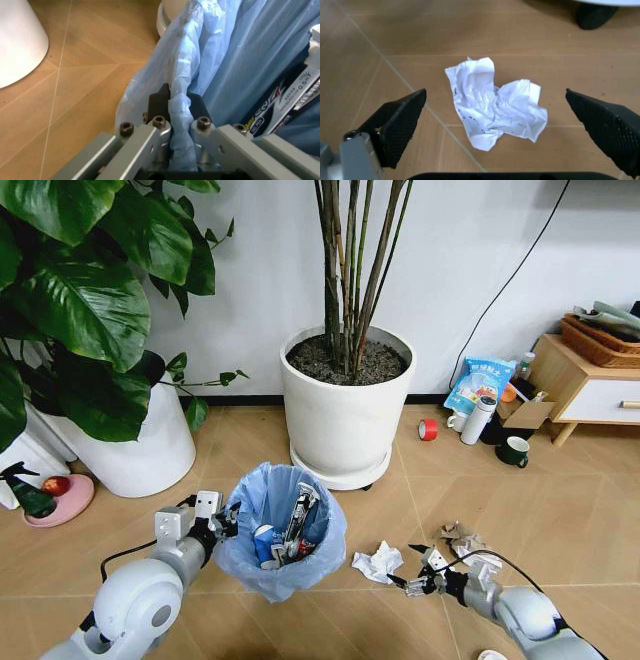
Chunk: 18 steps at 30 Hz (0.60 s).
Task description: Pick up the trash bin and place the garbage on the floor into it.
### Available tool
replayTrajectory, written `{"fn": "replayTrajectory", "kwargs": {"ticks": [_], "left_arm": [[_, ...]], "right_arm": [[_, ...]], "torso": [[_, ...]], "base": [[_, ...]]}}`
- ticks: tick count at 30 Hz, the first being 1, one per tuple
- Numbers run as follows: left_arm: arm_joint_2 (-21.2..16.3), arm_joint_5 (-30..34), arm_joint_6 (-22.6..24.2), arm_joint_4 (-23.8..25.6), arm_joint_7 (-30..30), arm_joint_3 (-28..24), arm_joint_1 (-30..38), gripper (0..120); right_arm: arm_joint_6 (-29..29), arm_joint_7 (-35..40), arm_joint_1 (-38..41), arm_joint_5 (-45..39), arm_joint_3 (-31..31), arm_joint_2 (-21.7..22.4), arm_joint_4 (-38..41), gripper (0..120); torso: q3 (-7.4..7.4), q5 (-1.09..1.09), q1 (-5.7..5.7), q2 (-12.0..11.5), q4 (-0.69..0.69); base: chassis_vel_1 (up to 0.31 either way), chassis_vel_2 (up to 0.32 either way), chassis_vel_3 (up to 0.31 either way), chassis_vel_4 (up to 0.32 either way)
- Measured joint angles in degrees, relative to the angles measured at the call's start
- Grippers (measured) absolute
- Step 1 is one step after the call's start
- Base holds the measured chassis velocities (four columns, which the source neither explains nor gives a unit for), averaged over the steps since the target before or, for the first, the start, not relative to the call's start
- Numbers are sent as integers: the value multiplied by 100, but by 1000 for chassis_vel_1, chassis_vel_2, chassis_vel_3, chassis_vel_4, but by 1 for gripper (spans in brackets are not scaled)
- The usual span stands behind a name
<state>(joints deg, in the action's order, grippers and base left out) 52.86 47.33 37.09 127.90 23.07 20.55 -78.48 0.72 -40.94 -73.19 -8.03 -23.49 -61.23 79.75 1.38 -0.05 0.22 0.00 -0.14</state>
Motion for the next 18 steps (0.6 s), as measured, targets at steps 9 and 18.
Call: {"fn": "replayTrajectory", "kwargs": {"ticks": [9, 18], "left_arm": [[115, -179, -31, 9, -47, 2, -148, 0], [115, -208, -34, 49, -52, 0, -213, 0]], "right_arm": [[63, -24, 412, -20, 143, -331, -582, 100], [75, -28, 869, 19, 323, -811, -1336, 100]], "torso": [[0, -1, 0, 0, 1], [0, 3, 0, 0, 1]], "base": [[0, 0, 0, 0], [0, 0, 0, 0]]}}
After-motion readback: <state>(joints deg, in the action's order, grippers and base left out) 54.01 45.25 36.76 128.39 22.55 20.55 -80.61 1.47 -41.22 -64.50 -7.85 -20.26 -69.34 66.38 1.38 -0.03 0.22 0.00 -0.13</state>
